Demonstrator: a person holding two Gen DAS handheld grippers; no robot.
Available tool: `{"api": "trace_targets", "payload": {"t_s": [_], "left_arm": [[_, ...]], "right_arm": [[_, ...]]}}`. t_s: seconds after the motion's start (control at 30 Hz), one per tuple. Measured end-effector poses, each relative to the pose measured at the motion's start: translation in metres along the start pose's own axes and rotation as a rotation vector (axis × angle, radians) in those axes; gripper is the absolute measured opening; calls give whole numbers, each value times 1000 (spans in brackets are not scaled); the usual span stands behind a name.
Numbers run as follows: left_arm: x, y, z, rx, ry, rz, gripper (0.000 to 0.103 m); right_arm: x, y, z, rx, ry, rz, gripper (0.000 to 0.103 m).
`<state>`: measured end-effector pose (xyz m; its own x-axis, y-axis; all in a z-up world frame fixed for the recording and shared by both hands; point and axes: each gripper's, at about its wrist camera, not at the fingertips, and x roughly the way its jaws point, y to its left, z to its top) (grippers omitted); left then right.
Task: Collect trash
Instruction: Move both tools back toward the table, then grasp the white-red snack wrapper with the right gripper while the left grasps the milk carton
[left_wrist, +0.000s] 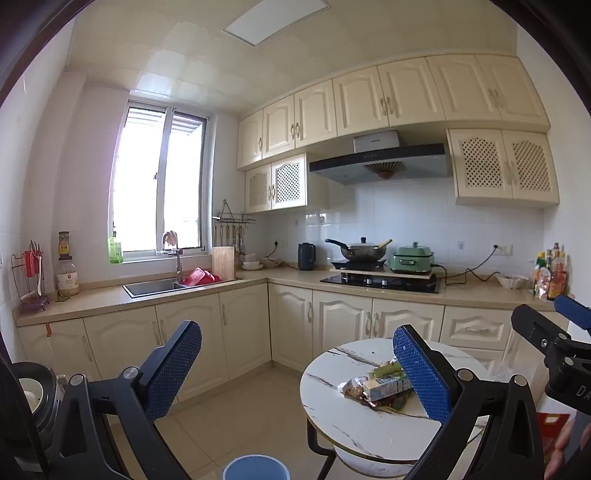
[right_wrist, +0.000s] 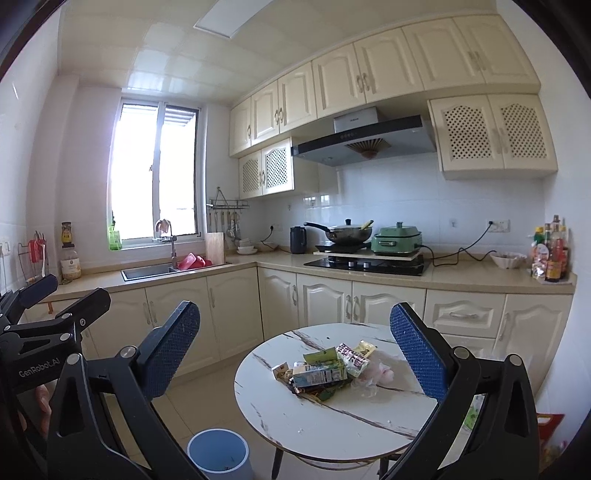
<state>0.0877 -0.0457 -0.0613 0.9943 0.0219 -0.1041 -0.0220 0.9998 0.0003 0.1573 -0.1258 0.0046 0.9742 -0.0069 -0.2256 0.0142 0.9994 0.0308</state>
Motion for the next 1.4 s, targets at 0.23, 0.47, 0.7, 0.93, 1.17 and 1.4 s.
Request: {"api": "trace_targets", "payload": {"t_s": [0.23, 0.47, 0.7, 0.93, 1.17, 1.4], "left_arm": [[43, -1, -2, 1, 66, -12, 102], [124, -16, -6, 21, 192, -63, 102], [236, -40, -24, 33, 382, -202, 102], [338, -67, -38, 91, 498, -283, 102], [447, -81, -56, 169, 602, -365, 102], [533, -92, -69, 224, 651, -446, 102]], "right_arm": [[20, -21, -14, 27, 47, -41, 103], [62, -63, -47, 79, 160, -118, 103], [117, -112, -87, 138, 298, -160, 103], [178, -146, -123, 162, 419, -176, 103], [242, -164, -151, 168, 530, -175, 103], [295, -174, -166, 169, 593, -146, 103]]}}
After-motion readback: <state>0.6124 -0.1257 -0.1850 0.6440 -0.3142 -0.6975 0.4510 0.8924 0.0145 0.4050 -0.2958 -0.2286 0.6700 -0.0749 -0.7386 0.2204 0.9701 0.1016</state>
